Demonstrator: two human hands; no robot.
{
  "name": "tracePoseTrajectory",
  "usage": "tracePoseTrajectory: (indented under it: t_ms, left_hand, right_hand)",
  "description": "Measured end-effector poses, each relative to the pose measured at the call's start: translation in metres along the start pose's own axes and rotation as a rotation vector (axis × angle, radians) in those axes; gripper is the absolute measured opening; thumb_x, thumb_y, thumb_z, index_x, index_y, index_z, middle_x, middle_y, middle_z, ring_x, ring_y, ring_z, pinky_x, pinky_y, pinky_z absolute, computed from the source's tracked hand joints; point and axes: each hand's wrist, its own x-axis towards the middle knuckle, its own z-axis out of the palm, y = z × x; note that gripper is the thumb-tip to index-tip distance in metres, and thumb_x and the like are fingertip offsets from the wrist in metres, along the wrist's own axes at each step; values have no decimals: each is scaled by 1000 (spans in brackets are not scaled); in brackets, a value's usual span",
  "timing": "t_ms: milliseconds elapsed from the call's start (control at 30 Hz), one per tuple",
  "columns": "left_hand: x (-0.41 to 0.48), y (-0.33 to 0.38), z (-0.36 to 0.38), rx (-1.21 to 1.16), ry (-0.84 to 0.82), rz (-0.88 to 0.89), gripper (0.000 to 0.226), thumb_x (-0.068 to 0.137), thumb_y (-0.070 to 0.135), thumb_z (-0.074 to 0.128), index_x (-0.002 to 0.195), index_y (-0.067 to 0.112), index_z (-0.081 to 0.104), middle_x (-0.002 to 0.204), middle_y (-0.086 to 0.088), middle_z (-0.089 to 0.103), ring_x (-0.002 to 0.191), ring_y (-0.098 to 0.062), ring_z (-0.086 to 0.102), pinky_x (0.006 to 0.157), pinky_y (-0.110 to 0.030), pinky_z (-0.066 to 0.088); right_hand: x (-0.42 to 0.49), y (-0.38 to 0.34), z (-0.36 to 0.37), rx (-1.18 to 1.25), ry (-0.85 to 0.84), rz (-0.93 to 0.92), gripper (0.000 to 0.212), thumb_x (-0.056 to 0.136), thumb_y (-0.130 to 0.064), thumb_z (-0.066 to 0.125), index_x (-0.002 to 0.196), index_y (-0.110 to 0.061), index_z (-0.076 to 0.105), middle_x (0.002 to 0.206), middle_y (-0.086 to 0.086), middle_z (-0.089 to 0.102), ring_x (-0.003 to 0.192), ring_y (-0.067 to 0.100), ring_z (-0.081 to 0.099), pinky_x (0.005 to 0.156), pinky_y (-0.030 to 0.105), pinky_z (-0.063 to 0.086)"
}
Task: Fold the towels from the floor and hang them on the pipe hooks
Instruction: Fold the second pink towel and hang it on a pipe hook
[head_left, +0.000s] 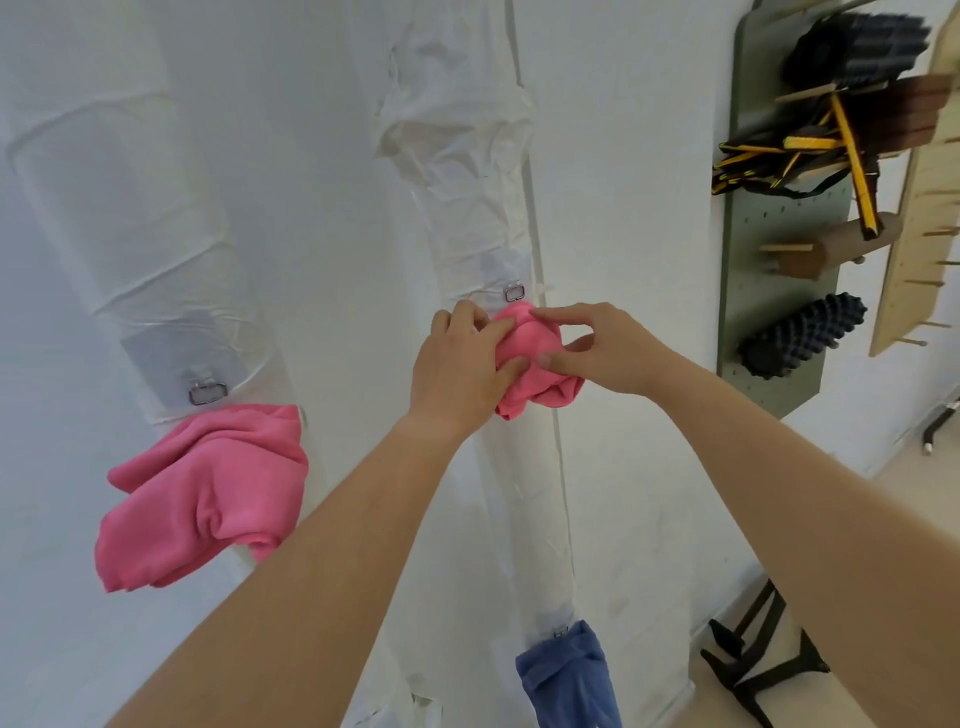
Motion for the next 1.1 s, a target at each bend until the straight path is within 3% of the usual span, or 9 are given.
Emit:
tracePoseTrajectory:
  t_ms: [100,200,333,533,700,867,1000,1100]
  left_hand:
    - [0,3,5,-58,-44,-17,41,93,41,59,131,28,57,116,4,49,107,-20,46,80,-40,50]
    - [3,2,8,-91,-46,-7,39,93,37,59,131,28,58,115,5,51,107,-18,49,81,-40,51]
    - [5,0,9,-96,-35,27,38,92,38,58,129,28,60,110,4,52,102,-19,50,82,-42,51]
    - [15,-6,8,-188,-58,-12,26,85,45,65,102,26,71,90,10,49,91,-18,51,77,-40,50]
    - [16,-6,7,-172,-86,-5,27,86,45,66,106,28,69,94,10,48,94,-18,52,77,-41,51]
    - [18,-5,5,-176,-116,-59,23,87,43,67,105,30,70,97,7,54,91,-17,56,76,-41,52]
    - [18,1,0,-162,-149,-122,10,88,43,64,82,34,64,94,5,56,84,-17,59,69,-37,52]
    - [18,8,-3,-127,-152,-150,16,88,42,61,86,29,69,91,3,59,82,-19,62,65,-37,52]
  right_hand:
    - [1,4,-3,19,-50,29,62,85,-15,75,140,-31,53,132,-8,60,88,4,71,81,20,54]
    - [7,6,6,-69,72,10,59,78,-14,78,133,-26,60,126,-5,64,84,6,68,75,12,47]
    - [10,8,17,-66,175,5,49,75,-17,80,123,-19,67,112,-1,70,86,12,63,85,27,52]
    - [17,4,8,-258,66,-38,40,81,-19,75,120,-19,70,104,13,56,89,22,56,84,34,46]
    - [20,-4,12,-358,117,-58,31,78,-16,72,109,-13,67,106,-3,48,97,24,58,81,33,45]
    - [10,-13,19,-329,166,-48,58,75,-14,68,129,-32,55,108,-4,58,93,17,57,76,28,38]
    - [11,-18,27,-410,182,-1,40,77,-12,66,115,-23,59,104,1,60,90,25,59,73,30,38]
    - [11,-20,27,-388,210,43,39,74,-11,66,110,-25,62,103,2,65,93,26,61,74,34,46]
